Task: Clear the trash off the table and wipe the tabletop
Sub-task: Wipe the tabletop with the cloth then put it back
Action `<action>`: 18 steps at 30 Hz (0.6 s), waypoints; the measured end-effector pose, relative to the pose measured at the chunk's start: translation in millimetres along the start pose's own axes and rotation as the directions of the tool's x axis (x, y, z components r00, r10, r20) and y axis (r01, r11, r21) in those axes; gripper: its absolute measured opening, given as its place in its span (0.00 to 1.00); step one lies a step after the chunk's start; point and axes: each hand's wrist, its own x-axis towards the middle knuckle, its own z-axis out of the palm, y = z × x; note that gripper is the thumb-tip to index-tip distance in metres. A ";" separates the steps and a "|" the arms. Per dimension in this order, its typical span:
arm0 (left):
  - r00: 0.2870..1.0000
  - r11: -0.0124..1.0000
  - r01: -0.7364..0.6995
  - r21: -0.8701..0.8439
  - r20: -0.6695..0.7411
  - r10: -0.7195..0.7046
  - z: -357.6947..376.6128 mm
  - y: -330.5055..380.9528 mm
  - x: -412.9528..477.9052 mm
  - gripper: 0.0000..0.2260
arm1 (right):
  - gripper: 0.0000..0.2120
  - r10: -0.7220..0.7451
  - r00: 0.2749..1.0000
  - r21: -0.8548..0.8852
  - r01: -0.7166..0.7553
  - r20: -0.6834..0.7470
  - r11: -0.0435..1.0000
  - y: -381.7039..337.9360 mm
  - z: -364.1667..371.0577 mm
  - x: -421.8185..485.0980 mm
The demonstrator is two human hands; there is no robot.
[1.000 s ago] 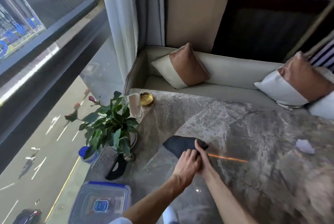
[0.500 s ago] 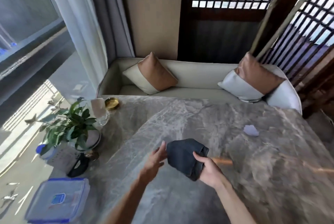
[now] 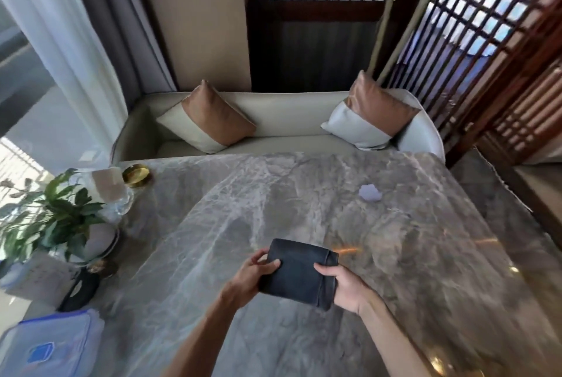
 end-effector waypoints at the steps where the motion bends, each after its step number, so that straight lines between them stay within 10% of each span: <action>1: 1.000 1.000 0.000 0.013 0.020 0.000 1.7 0.0 2.6 0.20 | 0.15 -0.011 0.999 -0.006 0.011 -0.041 1.000 2.0 -3.3 -0.3; 18: 1.000 0.999 -0.009 0.032 0.005 0.008 113.3 -17.8 57.9 0.21 | 0.19 -0.116 0.992 0.010 0.117 -0.054 0.993 -50.9 -116.6 -4.7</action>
